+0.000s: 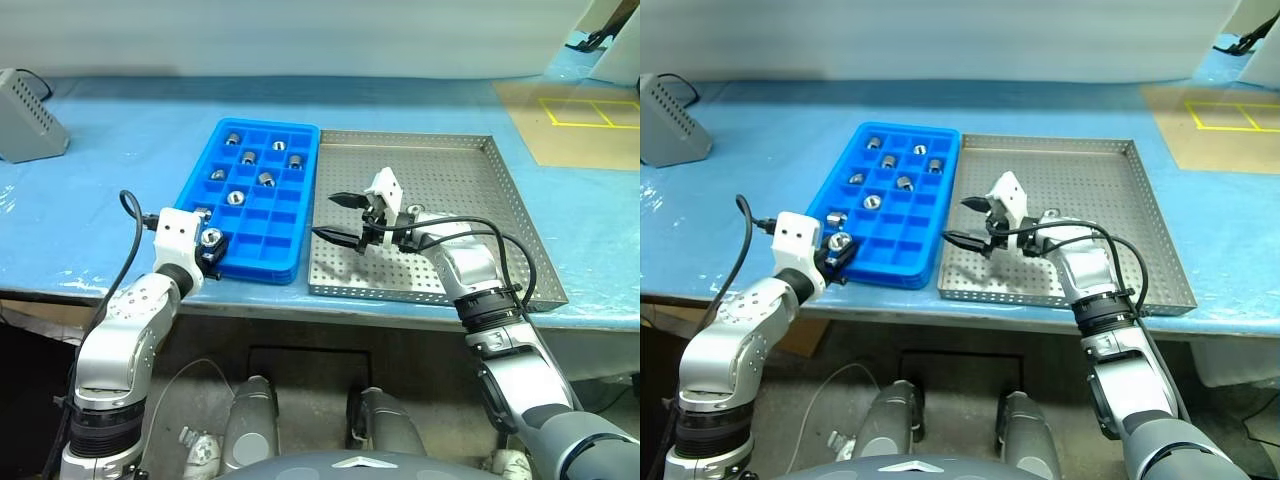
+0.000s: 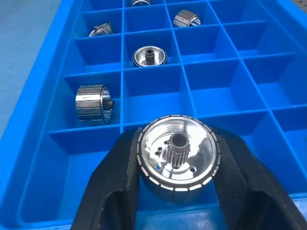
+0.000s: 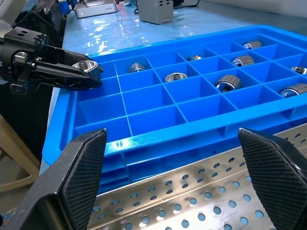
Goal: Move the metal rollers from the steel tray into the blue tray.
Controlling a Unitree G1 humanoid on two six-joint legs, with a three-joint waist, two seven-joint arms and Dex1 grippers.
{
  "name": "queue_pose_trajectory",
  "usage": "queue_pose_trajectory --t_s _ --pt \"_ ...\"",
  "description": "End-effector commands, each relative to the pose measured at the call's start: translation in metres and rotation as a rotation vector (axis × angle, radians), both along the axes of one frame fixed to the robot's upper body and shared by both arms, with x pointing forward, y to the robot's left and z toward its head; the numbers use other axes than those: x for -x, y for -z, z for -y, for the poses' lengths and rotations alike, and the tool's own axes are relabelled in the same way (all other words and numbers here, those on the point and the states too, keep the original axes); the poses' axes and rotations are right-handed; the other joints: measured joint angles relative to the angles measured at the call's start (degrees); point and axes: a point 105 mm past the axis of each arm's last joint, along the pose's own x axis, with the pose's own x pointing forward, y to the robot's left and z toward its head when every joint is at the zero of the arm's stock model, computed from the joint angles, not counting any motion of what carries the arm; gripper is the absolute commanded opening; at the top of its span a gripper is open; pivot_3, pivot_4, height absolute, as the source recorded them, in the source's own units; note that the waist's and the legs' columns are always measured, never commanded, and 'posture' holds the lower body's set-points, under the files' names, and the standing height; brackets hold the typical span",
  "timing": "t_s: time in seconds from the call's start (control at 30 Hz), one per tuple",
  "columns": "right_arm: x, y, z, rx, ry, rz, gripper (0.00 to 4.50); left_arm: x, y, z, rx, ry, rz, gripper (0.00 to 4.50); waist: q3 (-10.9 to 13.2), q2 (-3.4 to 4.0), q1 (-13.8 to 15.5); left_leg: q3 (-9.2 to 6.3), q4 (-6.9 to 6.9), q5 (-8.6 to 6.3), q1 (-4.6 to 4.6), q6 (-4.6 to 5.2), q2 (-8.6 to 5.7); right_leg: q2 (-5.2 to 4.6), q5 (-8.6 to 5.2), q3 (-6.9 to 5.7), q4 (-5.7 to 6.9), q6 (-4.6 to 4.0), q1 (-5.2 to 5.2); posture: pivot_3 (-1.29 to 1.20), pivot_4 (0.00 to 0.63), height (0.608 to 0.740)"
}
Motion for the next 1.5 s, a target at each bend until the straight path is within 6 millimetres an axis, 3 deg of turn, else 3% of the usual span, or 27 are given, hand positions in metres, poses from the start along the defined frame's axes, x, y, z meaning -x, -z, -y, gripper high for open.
queue_pose_trajectory --t_s 0.03,0.13,0.37,0.67,0.77,1.0,1.1,1.17,1.2,1.23,1.3,1.5 --pt "-0.001 -0.014 0.001 -0.014 0.002 0.056 4.50 -0.002 -0.006 0.000 -0.030 0.004 0.024 3.09 0.0 0.00 0.0 0.00 0.00 0.00 0.01 0.00 0.00 0.00 0.00 0.00 0.00 0.00 0.00 0.10 0.150 0.740" --pt "-0.001 -0.015 0.004 -0.015 0.017 0.056 4.50 -0.007 -0.009 0.003 -0.065 0.035 0.035 4.09 0.0 0.00 -0.1 0.00 0.00 0.01 0.01 -0.01 0.00 0.00 0.00 0.01 0.01 0.00 0.00 0.08 0.150 0.740" --pt "-0.005 -0.015 0.022 -0.027 0.120 0.036 4.50 -0.020 -0.050 0.038 0.014 0.237 0.240 4.09 0.0 0.00 -0.2 0.04 0.03 0.02 -0.01 -0.02 -0.02 0.00 0.00 0.03 0.02 0.00 0.01 -0.01 0.150 0.740" --pt "-0.036 -0.005 0.104 0.050 0.507 -0.007 4.50 -0.037 -0.063 0.068 0.041 0.427 0.356 4.09 0.0 0.01 -1.2 0.15 0.05 0.07 0.07 -0.10 -0.05 0.09 0.01 0.10 0.08 -0.01 0.03 -0.13 0.150 0.740" --pt "-0.041 0.003 0.136 0.088 0.637 -0.026 4.50 -0.041 -0.063 0.077 0.020 0.478 0.381 4.09 0.0 0.01 -1.9 0.15 0.06 0.08 0.05 -0.10 -0.08 0.10 0.01 0.11 0.09 -0.01 0.03 -0.15 0.150 0.740" --pt "-0.042 0.023 0.186 0.111 0.800 -0.123 4.50 -0.044 -0.068 0.090 0.039 0.594 0.412 4.09 0.0 0.03 -3.4 0.20 0.09 0.07 0.06 -0.08 -0.10 0.14 0.01 0.14 0.10 -0.02 0.03 -0.17 0.150 0.740" --pt "-0.044 0.019 0.183 0.081 0.761 -0.101 4.50 -0.046 -0.066 0.088 0.029 0.589 0.415 4.09 0.0 0.06 -3.9 0.22 0.14 0.06 0.10 -0.07 -0.09 0.15 0.02 0.15 0.16 -0.02 0.03 -0.17 0.150 0.740" --pt "-0.073 0.009 0.100 0.057 0.701 -0.075 4.50 -0.046 -0.066 0.088 0.034 0.592 0.415 4.09 0.0 0.05 -5.2 0.23 0.15 0.06 0.13 -0.07 -0.08 0.15 0.02 0.15 0.20 -0.03 0.03 -0.17 0.150 0.740" --pt "-0.079 0.003 0.072 0.059 0.675 -0.061 4.50 -0.046 -0.066 0.088 0.034 0.593 0.414 4.09 0.0 0.02 -6.6 0.21 0.24 0.07 0.20 -0.08 -0.02 0.22 0.05 0.28 0.34 -0.08 -0.04 -0.17 0.150 0.740" --pt "-0.082 0.001 0.058 0.061 0.662 -0.052 4.50 -0.046 -0.065 0.088 0.035 0.593 0.413 4.09 0.0 0.01 -7.4 0.20 0.31 0.07 0.23 -0.10 -0.02 0.23 0.09 0.47 0.61 -0.15 -0.25 -0.16 0.150 0.740" --pt "-0.084 0.004 0.056 0.062 0.660 -0.062 4.50 -0.046 -0.065 0.089 0.035 0.591 0.413 4.09 0.0 0.08 -7.1 0.15 0.28 0.15 0.25 -0.24 -0.12 0.25 0.11 0.75 1.03 -0.20 -0.66 -0.16 0.150 0.740" --pt "-0.088 0.009 0.057 0.078 0.665 -0.076 4.50 -0.045 -0.062 0.088 0.030 0.586 0.411 4.09 0.0 0.09 -3.3 0.33 0.33 0.07 0.14 -0.08 -0.13 0.13 0.06 0.75 0.74 -0.26 -0.34 -0.15 0.150 0.740"
